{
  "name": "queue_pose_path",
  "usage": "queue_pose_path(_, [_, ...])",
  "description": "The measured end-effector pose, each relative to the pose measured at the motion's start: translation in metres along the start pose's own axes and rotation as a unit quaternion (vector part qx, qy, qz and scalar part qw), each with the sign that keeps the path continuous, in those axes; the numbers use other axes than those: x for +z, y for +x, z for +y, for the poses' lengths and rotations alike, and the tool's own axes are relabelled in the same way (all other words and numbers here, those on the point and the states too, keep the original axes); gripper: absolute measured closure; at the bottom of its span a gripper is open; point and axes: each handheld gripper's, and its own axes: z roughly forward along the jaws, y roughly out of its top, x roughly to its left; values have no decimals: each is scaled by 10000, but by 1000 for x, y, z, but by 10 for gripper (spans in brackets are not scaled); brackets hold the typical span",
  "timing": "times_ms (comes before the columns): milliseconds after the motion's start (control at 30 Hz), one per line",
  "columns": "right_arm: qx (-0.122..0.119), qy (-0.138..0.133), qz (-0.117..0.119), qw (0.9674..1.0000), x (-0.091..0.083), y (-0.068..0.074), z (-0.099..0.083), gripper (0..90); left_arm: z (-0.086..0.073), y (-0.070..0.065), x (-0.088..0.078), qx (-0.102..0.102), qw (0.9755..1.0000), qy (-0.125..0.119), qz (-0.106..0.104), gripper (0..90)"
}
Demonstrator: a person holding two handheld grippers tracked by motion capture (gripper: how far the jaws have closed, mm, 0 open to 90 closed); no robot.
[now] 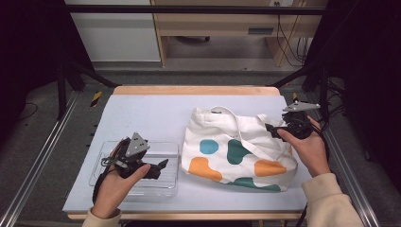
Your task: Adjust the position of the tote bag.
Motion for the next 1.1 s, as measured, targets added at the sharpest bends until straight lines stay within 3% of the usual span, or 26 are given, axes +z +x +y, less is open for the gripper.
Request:
queue_pose_path(100, [-95, -19, 148, 9998, 8, 7, 10, 245, 0, -2, 1, 74, 10000, 56, -17, 70])
queue_pose_path(200, [-126, -87, 125, 9998, 9, 8, 18, 254, 0, -3, 1, 101, 9999, 63, -28, 70])
queue_pose_path(333, [21, -100, -2, 9999, 3, -6, 15, 272, 0, -4, 1, 63, 10000, 26, -23, 69])
queue_pose_path(433, [324, -223, -258, 9989, -8, -27, 5, 349, 0, -7, 4, 102, 9999, 77, -47, 70])
queue_pose_path(500, [384, -217, -334, 9985, -9, -32, 3, 359, 0, -7, 6, 139, 9998, 114, -56, 70])
queue_pose_path(567, [631, -184, -458, 9968, -6, -44, -4, 383, 0, -10, 8, 163, 9997, 136, -76, 70])
queue_pose_path(667, [903, -134, -456, 9948, 4, -53, -10, 394, 0, -13, 10, 191, 9996, 174, -90, 70])
queue_pose_path(733, [1153, -79, -279, 9929, 16, -56, -15, 393, 0, -13, 10, 221, 9995, 200, -92, 70])
queue_pose_path(800, [1158, -66, -268, 9929, 19, -57, -16, 386, 0, -13, 10, 219, 9995, 204, -86, 70])
queue_pose_path(867, [1413, -87, -196, 9897, 25, -60, -20, 352, 0, -13, 11, 204, 9996, 179, -90, 70])
queue_pose_path(1100, [1700, -111, -249, 9851, 33, -63, -18, 357, 1, -15, 12, 246, 9995, 190, -105, 70])
